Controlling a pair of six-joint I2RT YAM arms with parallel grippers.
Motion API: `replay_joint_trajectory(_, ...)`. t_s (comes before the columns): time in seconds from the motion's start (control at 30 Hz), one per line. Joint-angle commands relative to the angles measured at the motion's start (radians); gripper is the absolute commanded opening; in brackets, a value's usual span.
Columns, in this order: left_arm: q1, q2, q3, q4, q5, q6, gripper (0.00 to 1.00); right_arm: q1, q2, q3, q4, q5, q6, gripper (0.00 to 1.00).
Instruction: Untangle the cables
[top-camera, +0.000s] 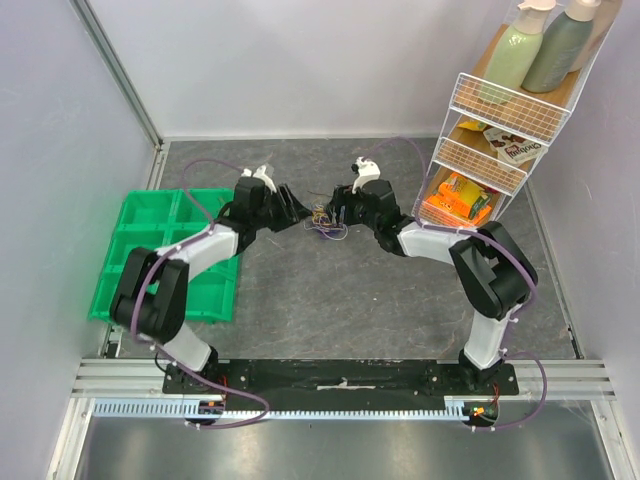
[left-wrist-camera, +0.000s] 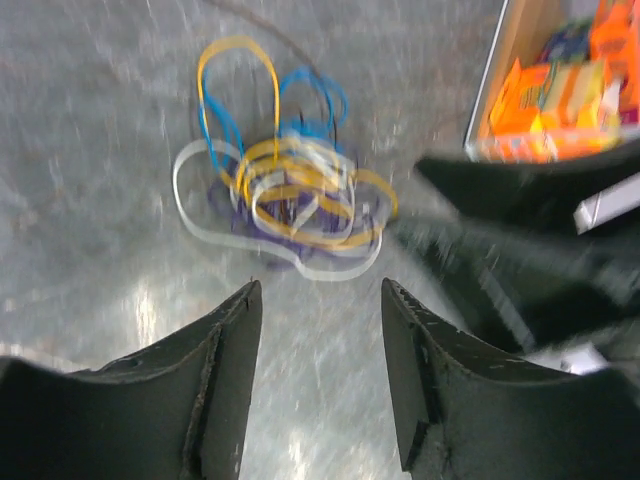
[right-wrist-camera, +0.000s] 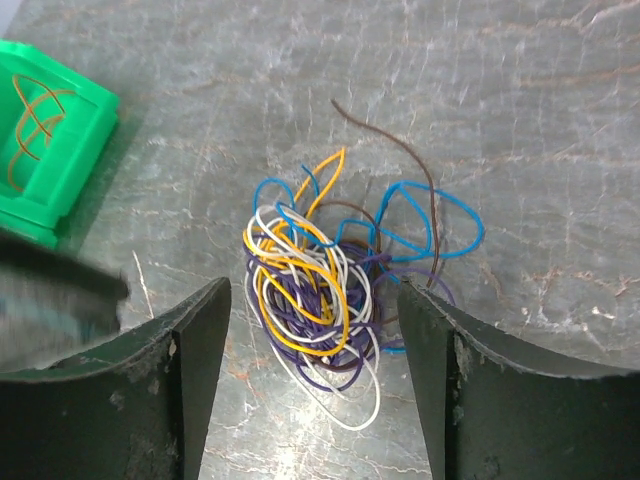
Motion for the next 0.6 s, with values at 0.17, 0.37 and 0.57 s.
replay_joint_trajectory(0.17, 0.095, 0.323, 0.227, 0.087, 0.108, -0.156, 0.54, -0.001, 0.137, 0.126, -0.025, -0.109, -0.043, 0.74)
replay_joint_trajectory(0.37, 0.094, 0.421, 0.293, 0.097, 0.136, -0.162, 0.46, -0.001, 0.198, 0.182, -0.042, -0.134, -0.023, 0.73)
replay_joint_trajectory(0.57, 0.094, 0.464, 0.321, 0.098, 0.116, -0.162, 0.44, -0.001, 0.23, 0.22, -0.063, -0.141, -0.018, 0.69)
